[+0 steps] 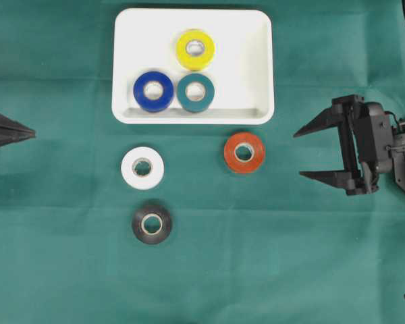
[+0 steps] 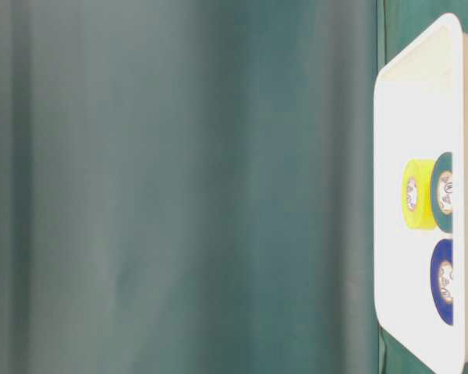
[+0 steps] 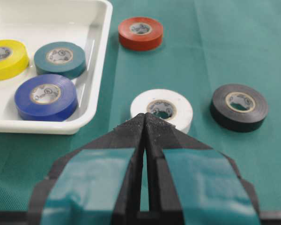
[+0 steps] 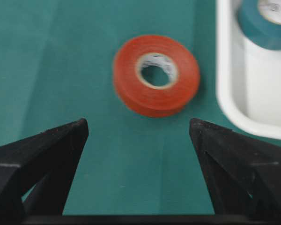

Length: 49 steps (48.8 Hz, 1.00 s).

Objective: Put the tape into the white case with the right arm.
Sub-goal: 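Move the right gripper over the orange-red roll and grasp it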

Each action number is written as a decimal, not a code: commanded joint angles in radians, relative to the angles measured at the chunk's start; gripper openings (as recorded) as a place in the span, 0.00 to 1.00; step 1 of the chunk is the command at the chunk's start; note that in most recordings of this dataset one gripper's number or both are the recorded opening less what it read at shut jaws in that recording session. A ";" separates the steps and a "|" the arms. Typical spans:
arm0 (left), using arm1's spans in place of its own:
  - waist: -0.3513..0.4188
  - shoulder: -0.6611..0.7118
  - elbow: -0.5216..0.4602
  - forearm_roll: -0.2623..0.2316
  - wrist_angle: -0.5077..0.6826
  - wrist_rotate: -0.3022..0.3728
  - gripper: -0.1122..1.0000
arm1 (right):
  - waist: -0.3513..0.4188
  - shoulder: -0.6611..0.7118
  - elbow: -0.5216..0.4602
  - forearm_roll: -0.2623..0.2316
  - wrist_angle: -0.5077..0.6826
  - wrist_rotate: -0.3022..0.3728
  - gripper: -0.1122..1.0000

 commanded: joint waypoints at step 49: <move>0.002 0.006 -0.012 -0.002 -0.006 0.000 0.10 | 0.028 0.354 -0.288 -0.002 -0.003 -0.017 0.72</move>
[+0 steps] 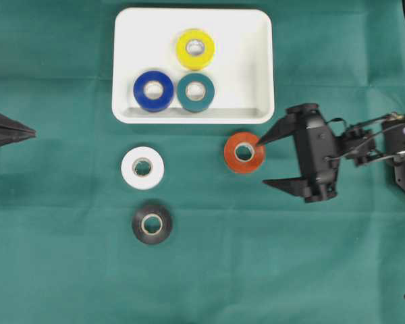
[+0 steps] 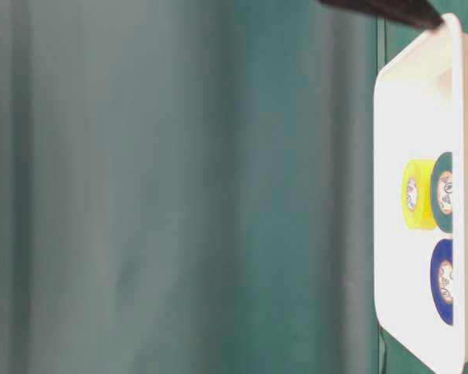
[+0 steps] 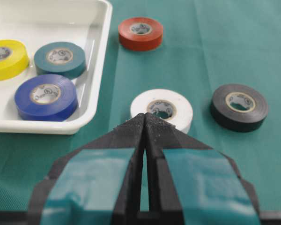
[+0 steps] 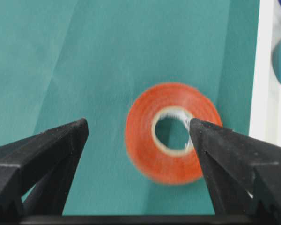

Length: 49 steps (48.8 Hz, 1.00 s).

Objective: Put the tape into the white case with the right arm.
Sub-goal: 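Move the right gripper over the orange-red roll and grasp it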

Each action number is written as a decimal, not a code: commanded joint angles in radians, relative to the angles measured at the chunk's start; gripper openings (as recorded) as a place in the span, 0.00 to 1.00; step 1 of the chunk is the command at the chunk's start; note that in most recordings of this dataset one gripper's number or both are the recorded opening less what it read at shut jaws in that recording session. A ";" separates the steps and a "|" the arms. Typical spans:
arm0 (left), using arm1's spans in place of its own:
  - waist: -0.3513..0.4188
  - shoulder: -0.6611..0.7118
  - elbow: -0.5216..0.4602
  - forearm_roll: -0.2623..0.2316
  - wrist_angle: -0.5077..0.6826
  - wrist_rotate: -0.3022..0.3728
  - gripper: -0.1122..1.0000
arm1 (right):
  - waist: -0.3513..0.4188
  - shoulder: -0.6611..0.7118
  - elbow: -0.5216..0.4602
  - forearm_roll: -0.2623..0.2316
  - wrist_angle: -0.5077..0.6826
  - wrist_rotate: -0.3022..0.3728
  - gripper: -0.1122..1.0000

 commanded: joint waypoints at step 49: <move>0.002 0.008 -0.012 0.000 -0.005 0.000 0.10 | 0.038 0.218 -0.235 -0.002 0.319 0.006 0.72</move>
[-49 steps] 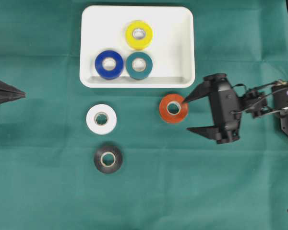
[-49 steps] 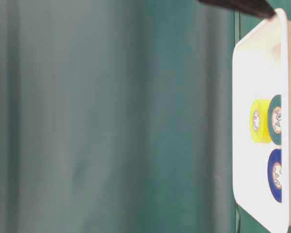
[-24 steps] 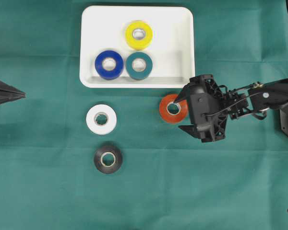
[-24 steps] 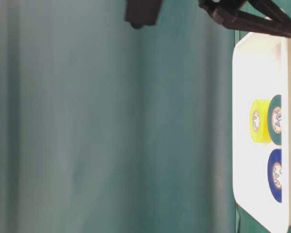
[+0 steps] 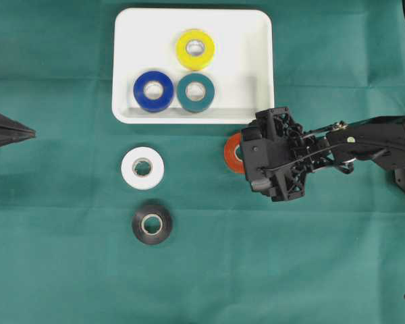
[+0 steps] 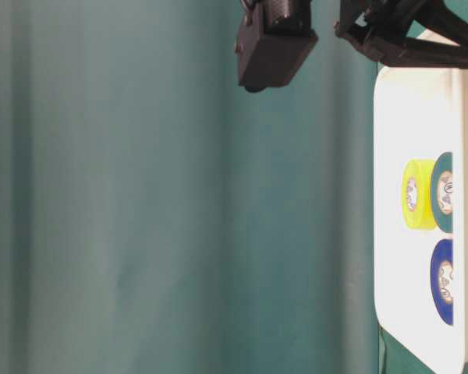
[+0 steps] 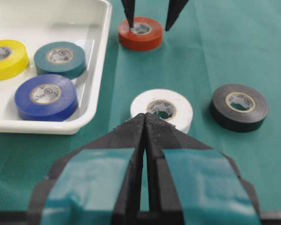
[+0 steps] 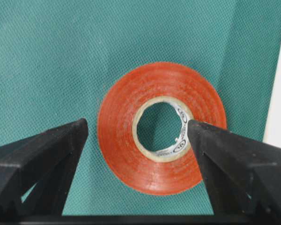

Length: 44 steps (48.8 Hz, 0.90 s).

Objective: Put the tape into the white case with the right arm.
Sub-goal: 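Move the right gripper over the orange-red roll and grasp it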

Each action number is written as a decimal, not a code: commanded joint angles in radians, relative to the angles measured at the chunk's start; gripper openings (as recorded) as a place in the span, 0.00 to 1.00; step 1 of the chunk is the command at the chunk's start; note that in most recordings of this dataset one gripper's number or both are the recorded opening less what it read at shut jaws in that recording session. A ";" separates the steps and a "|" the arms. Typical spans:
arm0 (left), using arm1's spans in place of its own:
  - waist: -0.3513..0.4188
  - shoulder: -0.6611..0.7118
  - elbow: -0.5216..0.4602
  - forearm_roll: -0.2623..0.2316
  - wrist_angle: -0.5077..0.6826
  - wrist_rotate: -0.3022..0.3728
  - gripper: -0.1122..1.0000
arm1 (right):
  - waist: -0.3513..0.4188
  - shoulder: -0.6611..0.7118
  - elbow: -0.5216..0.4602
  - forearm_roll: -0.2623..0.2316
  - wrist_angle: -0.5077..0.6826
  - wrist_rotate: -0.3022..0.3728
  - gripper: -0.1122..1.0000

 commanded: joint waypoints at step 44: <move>0.002 0.006 -0.012 0.000 -0.006 0.000 0.10 | 0.005 0.060 -0.026 -0.002 -0.037 0.005 0.66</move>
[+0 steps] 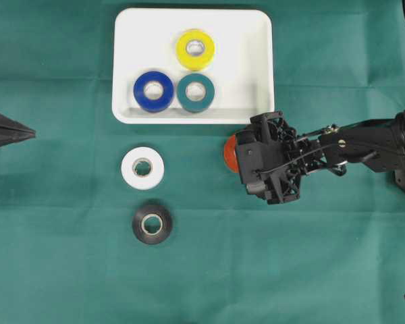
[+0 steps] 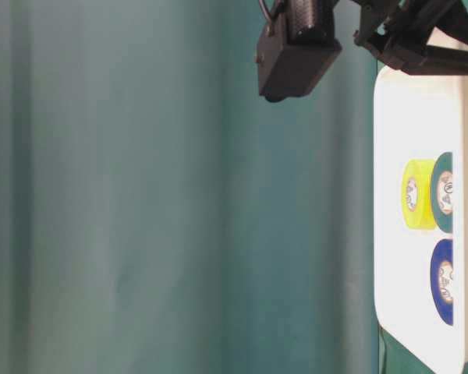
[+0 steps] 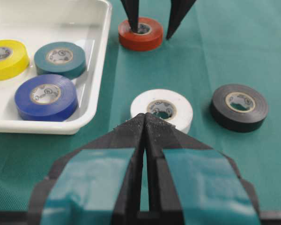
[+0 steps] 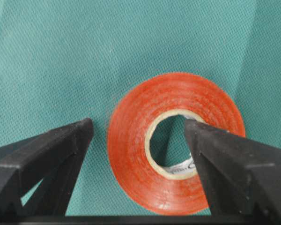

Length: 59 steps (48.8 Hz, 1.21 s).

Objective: Put the tape into the white case with the right arm.
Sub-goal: 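Move the right gripper over the orange-red roll and grasp it, then lift the orange-red roll and set it in the tray's lower right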

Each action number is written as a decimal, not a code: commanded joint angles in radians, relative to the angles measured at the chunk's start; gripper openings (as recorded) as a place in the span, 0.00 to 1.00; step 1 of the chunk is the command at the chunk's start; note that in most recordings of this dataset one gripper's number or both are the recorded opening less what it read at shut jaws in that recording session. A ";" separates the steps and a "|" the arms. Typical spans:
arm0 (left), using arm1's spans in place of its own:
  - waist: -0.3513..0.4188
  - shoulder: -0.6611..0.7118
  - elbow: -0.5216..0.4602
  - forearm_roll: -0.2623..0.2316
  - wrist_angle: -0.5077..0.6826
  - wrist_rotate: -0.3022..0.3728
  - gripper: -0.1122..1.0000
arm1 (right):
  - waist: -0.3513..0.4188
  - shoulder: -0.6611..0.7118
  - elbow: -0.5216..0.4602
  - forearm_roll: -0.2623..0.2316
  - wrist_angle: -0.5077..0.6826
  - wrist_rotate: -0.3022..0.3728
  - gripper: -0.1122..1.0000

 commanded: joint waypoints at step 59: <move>0.002 0.006 -0.012 -0.002 -0.006 0.000 0.10 | 0.091 -0.140 -0.118 0.000 0.219 -0.003 0.13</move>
